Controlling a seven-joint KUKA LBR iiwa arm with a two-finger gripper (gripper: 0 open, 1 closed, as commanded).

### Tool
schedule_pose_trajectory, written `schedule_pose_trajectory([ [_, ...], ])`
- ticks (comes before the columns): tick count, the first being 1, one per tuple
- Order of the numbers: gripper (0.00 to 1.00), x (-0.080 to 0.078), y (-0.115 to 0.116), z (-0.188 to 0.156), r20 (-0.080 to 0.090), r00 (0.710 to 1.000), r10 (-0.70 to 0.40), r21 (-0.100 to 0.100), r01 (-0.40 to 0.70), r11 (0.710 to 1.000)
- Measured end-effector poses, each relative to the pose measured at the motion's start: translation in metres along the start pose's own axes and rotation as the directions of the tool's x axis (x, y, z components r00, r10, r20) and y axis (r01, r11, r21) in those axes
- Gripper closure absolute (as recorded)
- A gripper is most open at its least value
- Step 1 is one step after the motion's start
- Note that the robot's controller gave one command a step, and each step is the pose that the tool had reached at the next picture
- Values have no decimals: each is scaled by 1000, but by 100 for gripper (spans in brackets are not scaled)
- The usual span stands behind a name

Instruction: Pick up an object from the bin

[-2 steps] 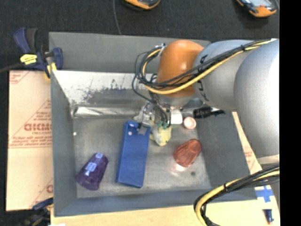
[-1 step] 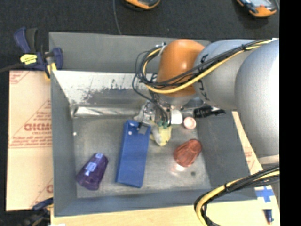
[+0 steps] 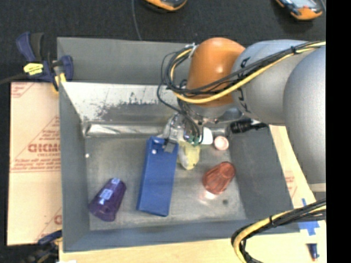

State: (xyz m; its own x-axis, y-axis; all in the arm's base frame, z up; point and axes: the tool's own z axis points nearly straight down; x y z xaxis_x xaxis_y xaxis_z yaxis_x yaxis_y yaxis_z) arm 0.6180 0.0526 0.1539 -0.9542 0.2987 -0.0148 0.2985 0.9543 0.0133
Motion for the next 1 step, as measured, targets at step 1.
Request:
schedule_pose_trajectory([
  [1,100,-1,0,-55,0,1000,-2,0,2,1000],
])
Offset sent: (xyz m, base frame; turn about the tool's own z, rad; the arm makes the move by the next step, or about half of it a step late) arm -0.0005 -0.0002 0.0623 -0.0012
